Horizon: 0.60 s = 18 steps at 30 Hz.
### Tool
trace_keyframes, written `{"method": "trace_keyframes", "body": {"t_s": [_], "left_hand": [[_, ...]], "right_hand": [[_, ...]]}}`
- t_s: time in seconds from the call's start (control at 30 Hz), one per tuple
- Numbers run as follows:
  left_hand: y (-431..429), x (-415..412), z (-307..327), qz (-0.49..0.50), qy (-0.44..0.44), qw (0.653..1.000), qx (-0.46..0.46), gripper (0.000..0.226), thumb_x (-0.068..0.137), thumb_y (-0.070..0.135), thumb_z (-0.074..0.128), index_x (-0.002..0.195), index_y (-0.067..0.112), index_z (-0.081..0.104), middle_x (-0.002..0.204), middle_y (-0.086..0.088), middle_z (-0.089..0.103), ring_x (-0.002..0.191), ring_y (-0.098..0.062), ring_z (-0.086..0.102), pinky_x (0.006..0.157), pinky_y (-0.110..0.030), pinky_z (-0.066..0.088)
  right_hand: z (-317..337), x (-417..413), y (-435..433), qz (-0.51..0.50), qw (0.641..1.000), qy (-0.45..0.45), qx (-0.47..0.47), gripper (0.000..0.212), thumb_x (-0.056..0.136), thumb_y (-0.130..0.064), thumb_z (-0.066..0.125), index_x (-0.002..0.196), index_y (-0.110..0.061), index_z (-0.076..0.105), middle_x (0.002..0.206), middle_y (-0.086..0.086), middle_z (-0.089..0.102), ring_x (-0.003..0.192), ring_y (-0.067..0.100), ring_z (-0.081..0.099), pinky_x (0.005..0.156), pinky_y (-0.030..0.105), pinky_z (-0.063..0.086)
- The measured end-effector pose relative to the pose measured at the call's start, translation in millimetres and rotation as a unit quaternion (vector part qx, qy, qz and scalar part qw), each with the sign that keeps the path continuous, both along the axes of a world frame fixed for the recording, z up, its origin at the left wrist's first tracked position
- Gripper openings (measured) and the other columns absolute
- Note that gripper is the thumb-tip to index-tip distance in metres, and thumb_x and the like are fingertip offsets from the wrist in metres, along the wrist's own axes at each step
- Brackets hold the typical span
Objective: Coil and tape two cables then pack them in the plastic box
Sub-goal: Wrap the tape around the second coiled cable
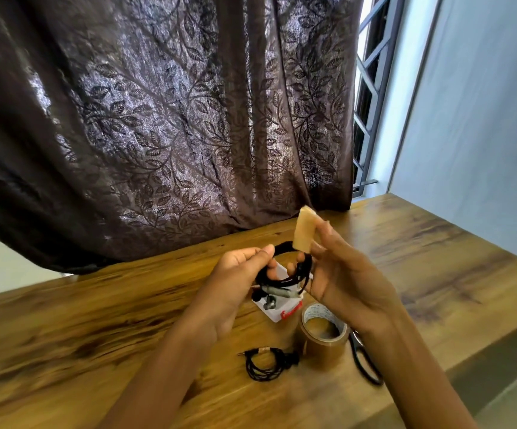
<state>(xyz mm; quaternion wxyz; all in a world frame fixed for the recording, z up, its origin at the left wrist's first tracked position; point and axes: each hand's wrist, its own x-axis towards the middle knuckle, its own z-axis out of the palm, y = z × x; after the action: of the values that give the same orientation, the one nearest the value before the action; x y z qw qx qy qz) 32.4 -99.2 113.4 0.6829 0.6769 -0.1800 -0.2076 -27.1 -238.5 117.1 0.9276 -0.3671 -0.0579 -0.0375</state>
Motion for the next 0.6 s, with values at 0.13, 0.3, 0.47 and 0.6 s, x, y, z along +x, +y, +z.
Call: {"method": "trace_keyframes", "body": {"t_s": [0.13,0.3,0.47,0.6], "left_hand": [[0.1,-0.8,1.5,-0.007,-0.028,1.0,0.007,0.034,0.092,0.031,0.051,0.061,0.02,0.057,0.054,0.009,0.056,0.057,-0.009,0.051,0.064,-0.026,0.042],[-1.7,-6.8,2.9,-0.005,-0.06,0.998,0.012,0.033,0.093,0.03,0.05,0.063,0.019,0.057,0.053,0.009,0.054,0.052,-0.004,0.048,0.054,-0.021,0.036],[-1.0,-10.2,4.8,-0.001,-0.066,0.998,0.0,0.031,0.093,0.03,0.048,0.066,0.018,0.057,0.054,0.009,0.056,0.052,-0.003,0.051,0.054,-0.016,0.04],[-0.5,-12.9,2.7,0.003,-0.064,0.998,-0.01,0.03,0.094,0.033,0.046,0.072,0.016,0.059,0.06,0.006,0.057,0.06,-0.006,0.053,0.059,-0.019,0.043]], "right_hand": [[-5.0,0.6,-1.3,-0.036,0.993,0.037,-0.11,0.033,0.064,-0.017,0.078,0.094,-0.009,0.068,0.079,0.007,0.069,0.073,0.021,0.066,0.077,0.039,0.059],[-0.7,-3.8,5.7,-0.097,0.985,0.036,-0.138,0.028,0.067,0.004,0.062,0.094,-0.002,0.063,0.065,0.0,0.068,0.047,0.005,0.06,0.044,0.016,0.048],[-2.6,-3.0,10.3,-0.148,0.973,0.025,-0.173,0.029,0.062,0.001,0.067,0.091,-0.003,0.066,0.075,0.008,0.07,0.057,0.012,0.066,0.047,0.016,0.049],[-8.9,-0.8,13.8,-0.262,0.922,0.011,-0.284,0.034,0.06,-0.013,0.076,0.093,-0.011,0.07,0.09,0.03,0.064,0.072,0.029,0.057,0.055,0.021,0.05]]}}
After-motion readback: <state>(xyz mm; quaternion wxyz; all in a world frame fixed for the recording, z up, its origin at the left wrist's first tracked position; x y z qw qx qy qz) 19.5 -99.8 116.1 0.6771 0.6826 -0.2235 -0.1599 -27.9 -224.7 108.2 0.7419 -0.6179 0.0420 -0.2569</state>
